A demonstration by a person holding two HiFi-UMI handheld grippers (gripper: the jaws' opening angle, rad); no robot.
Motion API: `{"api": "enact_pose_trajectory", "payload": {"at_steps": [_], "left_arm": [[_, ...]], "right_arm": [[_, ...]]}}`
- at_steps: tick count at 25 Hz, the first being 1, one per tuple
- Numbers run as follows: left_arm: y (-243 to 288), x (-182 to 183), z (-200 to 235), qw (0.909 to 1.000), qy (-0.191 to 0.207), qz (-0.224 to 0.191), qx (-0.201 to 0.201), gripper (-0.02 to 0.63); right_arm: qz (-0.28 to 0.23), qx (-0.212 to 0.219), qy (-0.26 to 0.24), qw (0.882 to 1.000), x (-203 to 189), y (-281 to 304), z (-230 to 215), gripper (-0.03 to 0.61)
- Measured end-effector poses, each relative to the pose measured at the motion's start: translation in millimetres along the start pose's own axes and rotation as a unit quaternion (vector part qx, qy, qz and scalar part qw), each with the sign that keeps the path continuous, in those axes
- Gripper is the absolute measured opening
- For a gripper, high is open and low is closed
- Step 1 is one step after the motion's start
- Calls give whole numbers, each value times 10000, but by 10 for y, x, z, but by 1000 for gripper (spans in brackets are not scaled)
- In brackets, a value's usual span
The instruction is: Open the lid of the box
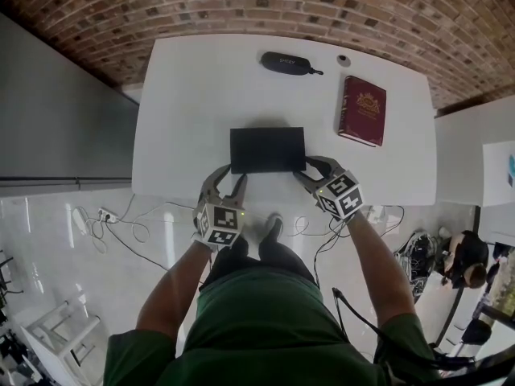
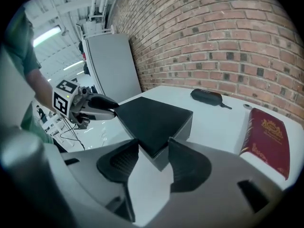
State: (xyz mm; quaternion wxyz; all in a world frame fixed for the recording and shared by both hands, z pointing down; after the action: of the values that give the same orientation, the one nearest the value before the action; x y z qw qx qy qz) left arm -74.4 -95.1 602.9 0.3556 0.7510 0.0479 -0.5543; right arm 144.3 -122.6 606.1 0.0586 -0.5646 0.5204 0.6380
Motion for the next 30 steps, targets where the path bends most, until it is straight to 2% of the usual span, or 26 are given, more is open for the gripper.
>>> {"api": "enact_pose_trajectory", "payload": {"at_steps": [4, 11, 14, 19, 26, 30], "left_arm": [[1, -14, -9, 9999, 145, 19, 51, 155], [0, 71, 70, 9997, -175, -139, -8, 160], [-32, 100, 87, 9993, -319, -185, -68, 160], [-79, 227, 124, 9971, -566, -504, -22, 161], [-99, 549, 290, 9945, -545, -891, 99, 155], [-73, 716, 375, 9933, -472, -1041, 151, 147]], "right_arm": [[-17, 3, 8, 10000, 7, -8, 3, 196], [-235, 28, 425, 9988, 66, -27, -14, 201], [-244, 29, 316, 9992, 98, -56, 9, 210], [-381, -47, -75, 9992, 197, -148, 40, 218], [-554, -123, -464, 9973, 368, -167, 133, 210], [-622, -143, -442, 9970, 395, -155, 172, 201]]}}
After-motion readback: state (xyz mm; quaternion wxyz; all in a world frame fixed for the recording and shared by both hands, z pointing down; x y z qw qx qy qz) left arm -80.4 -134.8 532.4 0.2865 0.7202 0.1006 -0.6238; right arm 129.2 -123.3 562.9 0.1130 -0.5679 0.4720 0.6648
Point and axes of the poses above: the fingertips, and each gripper's own axes: y forward along the fingers, z to its left, x out of its top, the point moved 6 cm from there along -y, backward along the fingers, and after that the axes turned 6 degrees about -z, right-handed, at the moved point
